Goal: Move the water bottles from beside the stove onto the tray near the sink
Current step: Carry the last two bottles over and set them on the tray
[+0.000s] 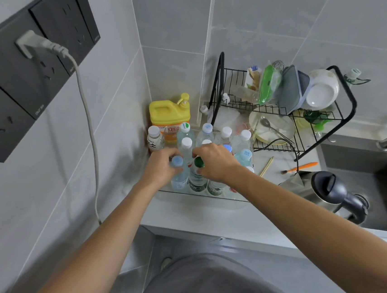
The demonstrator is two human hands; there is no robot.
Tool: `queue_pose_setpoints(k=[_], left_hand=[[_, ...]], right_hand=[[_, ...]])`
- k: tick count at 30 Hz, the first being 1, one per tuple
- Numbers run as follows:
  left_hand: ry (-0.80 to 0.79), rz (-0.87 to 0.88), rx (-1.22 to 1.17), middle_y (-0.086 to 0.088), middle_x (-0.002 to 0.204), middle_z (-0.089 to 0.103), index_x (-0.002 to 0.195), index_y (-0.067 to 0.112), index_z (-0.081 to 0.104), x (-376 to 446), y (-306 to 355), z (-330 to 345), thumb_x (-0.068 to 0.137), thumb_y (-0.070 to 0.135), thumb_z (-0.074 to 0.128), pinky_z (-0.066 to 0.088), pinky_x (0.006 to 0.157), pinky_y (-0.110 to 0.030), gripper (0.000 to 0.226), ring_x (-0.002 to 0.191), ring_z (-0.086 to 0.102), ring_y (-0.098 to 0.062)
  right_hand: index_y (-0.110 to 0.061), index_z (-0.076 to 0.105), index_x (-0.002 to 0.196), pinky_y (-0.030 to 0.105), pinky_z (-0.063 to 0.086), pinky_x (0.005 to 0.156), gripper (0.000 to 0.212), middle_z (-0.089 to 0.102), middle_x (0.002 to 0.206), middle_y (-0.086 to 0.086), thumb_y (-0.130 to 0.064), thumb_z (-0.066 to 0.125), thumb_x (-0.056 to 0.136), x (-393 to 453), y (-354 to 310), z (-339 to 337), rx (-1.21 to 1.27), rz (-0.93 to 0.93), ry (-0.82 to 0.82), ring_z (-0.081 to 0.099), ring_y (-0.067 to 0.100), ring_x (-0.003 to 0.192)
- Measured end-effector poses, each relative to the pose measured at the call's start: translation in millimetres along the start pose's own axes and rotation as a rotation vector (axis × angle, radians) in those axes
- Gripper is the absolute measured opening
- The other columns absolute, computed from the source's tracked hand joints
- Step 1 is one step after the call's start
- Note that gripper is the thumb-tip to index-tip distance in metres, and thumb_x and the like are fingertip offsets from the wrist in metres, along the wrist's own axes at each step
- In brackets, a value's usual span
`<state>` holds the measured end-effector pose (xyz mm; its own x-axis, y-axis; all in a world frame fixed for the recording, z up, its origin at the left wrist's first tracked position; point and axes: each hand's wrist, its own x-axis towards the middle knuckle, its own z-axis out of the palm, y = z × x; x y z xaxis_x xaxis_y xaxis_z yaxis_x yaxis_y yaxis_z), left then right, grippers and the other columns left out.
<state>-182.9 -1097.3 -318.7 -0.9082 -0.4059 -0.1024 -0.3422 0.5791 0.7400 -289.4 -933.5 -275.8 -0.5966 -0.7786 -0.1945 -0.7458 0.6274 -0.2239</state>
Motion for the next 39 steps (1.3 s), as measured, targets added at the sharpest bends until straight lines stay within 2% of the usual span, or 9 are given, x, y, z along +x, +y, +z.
queue_pose_setpoints(k=[2, 7, 9, 14, 17, 21, 26, 32, 39], left_hand=[[-0.006, 0.024, 0.043, 0.006, 0.097, 0.071, 0.100, 0.018, 0.078, 0.8, 3.4, -0.8, 0.073, 0.011, 0.092, 0.042, 0.073, -0.024, 0.032, 0.091, 0.066, -0.018], [-0.029, 0.092, 0.112, 0.018, 0.086, 0.057, 0.104, 0.016, 0.078, -0.3, 9.9, 2.7, 0.073, 0.008, 0.092, 0.041, 0.074, -0.027, 0.035, 0.089, 0.063, -0.017], [-0.018, 0.121, 0.117, 0.019, 0.086, 0.056, 0.105, 0.016, 0.077, -1.6, 11.4, 4.0, 0.074, 0.007, 0.092, 0.039, 0.075, -0.027, 0.035, 0.089, 0.059, -0.015], [0.005, 0.152, 0.087, 0.006, 0.095, 0.066, 0.106, 0.015, 0.076, -6.1, 3.0, 6.1, 0.075, 0.007, 0.092, 0.049, 0.080, -0.037, 0.036, 0.093, 0.064, -0.020], [0.006, 0.160, 0.067, 0.003, 0.102, 0.069, 0.110, 0.017, 0.076, -9.0, -3.3, 7.1, 0.076, 0.009, 0.091, 0.053, 0.087, -0.041, 0.038, 0.098, 0.066, -0.019], [-0.002, 0.158, 0.111, 0.002, 0.110, 0.069, 0.120, 0.017, 0.073, -10.7, -0.8, 8.2, 0.081, 0.016, 0.089, 0.053, 0.091, -0.042, 0.042, 0.105, 0.066, -0.020], [-0.021, 0.146, 0.148, 0.003, 0.109, 0.065, 0.117, 0.019, 0.070, -11.9, -0.4, 8.4, 0.082, 0.017, 0.087, 0.052, 0.090, -0.043, 0.039, 0.104, 0.064, -0.022], [-0.061, 0.123, 0.177, 0.008, 0.114, 0.057, 0.122, 0.027, 0.066, -13.3, 2.2, 15.0, 0.080, 0.021, 0.089, 0.051, 0.091, -0.042, 0.048, 0.108, 0.058, -0.016], [-0.045, 0.100, 0.160, 0.002, 0.112, 0.061, 0.120, 0.018, 0.067, -10.2, -0.6, 15.5, 0.078, 0.018, 0.091, 0.049, 0.090, -0.040, 0.048, 0.106, 0.061, -0.023]], right_hand=[[-0.016, 0.069, 0.112, 0.036, 0.044, 0.070, 0.028, 0.067, 0.111, 0.007, -0.021, 0.077, 0.086, -2.2, 1.2, -0.4, -0.016, -0.035, -0.009, 0.065, 0.034, 0.098], [-0.011, 0.067, 0.110, 0.039, 0.048, 0.068, 0.025, 0.062, 0.110, 0.008, -0.012, 0.073, 0.086, -12.1, 7.2, -2.7, -0.049, -0.053, 0.007, 0.064, 0.034, 0.096], [-0.011, 0.067, 0.114, 0.038, 0.044, 0.068, 0.028, 0.062, 0.112, 0.009, -0.007, 0.070, 0.086, -16.1, 9.1, -1.8, -0.049, -0.076, 0.008, 0.063, 0.034, 0.098], [-0.015, 0.068, 0.122, 0.036, 0.039, 0.070, 0.035, 0.063, 0.115, 0.007, -0.004, 0.069, 0.088, -19.4, 12.0, 5.6, -0.012, -0.115, 0.027, 0.063, 0.034, 0.103], [-0.014, 0.068, 0.125, 0.039, 0.045, 0.071, 0.035, 0.062, 0.116, 0.008, -0.009, 0.071, 0.091, -21.0, 15.3, 4.6, 0.024, -0.124, 0.039, 0.063, 0.035, 0.103], [-0.013, 0.067, 0.128, 0.048, 0.056, 0.081, 0.035, 0.064, 0.120, 0.008, -0.013, 0.073, 0.094, -21.4, 20.1, 0.8, 0.050, -0.139, 0.037, 0.065, 0.036, 0.105], [-0.012, 0.067, 0.129, 0.045, 0.054, 0.082, 0.036, 0.065, 0.122, 0.009, -0.013, 0.072, 0.094, -21.9, 21.3, 3.7, 0.038, -0.147, 0.045, 0.065, 0.036, 0.106], [-0.011, 0.067, 0.132, 0.041, 0.050, 0.081, 0.036, 0.066, 0.121, 0.011, -0.014, 0.069, 0.096, -20.7, 25.0, 6.1, 0.052, -0.156, 0.043, 0.064, 0.036, 0.106], [-0.010, 0.066, 0.124, 0.047, 0.054, 0.082, 0.030, 0.068, 0.115, 0.012, -0.012, 0.069, 0.095, -20.9, 27.7, 7.4, 0.060, -0.177, 0.031, 0.065, 0.037, 0.103]])
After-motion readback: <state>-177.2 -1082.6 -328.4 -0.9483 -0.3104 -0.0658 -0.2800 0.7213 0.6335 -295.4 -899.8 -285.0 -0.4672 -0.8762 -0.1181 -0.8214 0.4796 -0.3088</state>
